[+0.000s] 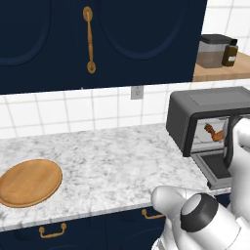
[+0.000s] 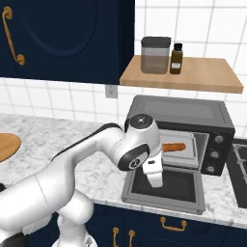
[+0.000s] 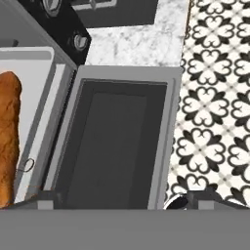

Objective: Pick up the kebab skewer and baguette bread, and place them inside the toaster oven. Close the toaster oven door and start by setting the timer.

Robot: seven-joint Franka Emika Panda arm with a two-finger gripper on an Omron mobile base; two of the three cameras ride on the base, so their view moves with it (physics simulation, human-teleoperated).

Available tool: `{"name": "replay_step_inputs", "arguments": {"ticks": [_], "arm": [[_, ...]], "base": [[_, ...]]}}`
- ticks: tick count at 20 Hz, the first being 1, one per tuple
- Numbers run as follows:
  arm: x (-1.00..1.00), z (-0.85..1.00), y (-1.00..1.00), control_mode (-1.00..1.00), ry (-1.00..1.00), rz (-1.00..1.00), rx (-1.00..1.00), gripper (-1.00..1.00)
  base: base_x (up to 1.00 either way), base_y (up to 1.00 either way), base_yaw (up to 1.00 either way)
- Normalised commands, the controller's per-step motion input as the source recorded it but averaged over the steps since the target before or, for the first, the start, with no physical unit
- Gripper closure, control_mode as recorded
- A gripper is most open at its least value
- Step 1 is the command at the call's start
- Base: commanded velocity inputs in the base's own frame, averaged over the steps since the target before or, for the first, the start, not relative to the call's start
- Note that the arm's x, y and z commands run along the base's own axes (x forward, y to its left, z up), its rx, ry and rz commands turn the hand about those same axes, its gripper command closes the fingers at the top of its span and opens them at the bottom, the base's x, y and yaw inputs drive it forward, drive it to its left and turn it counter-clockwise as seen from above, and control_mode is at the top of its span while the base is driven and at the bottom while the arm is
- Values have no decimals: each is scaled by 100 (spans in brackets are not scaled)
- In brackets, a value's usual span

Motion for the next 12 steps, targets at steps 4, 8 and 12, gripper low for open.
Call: {"name": "replay_step_inputs", "arguments": {"ticks": [4, 8, 12], "arm": [[-11, -46, 6, -100, 23, 20, 5, -100], [1, -42, 17, -100, 13, 11, 14, -100], [16, -27, 2, -100, 11, 3, 10, -100]], "base": [[0, 0, 0], [0, 0, 0], [0, 0, 0]]}}
